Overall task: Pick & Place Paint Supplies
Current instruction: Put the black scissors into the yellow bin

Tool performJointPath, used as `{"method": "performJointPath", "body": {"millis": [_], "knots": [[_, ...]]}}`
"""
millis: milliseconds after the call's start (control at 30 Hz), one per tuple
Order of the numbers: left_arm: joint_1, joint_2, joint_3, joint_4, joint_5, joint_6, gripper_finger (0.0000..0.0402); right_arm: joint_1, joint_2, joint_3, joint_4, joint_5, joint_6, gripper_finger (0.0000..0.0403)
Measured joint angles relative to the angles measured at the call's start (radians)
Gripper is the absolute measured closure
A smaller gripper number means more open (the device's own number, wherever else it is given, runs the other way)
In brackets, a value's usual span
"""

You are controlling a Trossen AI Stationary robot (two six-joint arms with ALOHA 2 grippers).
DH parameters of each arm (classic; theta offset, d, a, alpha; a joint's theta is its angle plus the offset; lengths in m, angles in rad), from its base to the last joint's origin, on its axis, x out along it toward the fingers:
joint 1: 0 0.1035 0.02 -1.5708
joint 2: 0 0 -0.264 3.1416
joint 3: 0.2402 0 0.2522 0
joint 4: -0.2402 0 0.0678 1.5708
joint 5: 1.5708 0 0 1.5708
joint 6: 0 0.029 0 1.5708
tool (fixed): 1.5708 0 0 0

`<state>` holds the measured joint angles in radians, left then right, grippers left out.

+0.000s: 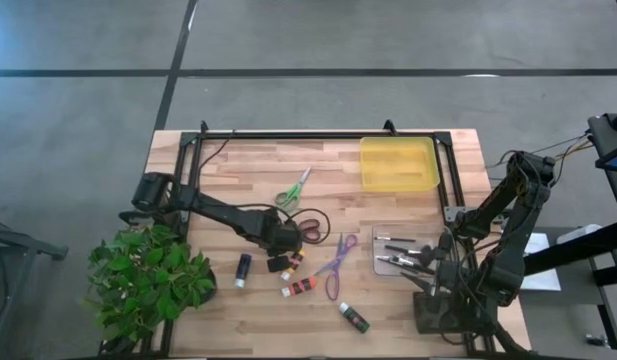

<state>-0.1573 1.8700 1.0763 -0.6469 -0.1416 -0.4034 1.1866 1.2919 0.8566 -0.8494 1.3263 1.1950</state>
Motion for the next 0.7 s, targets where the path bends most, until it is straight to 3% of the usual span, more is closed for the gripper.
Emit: {"method": "performJointPath", "body": {"millis": [200,433,700], "knots": [[0.011,0.011,0.002,-0.004,0.026,-0.010,0.0302,0.000,0.000,0.000,0.001,-0.002,-0.003,0.0184],[0.035,0.010,0.002,0.004,0.010,-0.015,0.0390,0.000,0.000,0.000,0.004,-0.013,-0.003,0.0184],[0.040,0.013,0.003,0.027,-0.065,-0.005,0.0399,0.000,0.000,0.000,0.009,-0.020,-0.003,0.0184]]}}
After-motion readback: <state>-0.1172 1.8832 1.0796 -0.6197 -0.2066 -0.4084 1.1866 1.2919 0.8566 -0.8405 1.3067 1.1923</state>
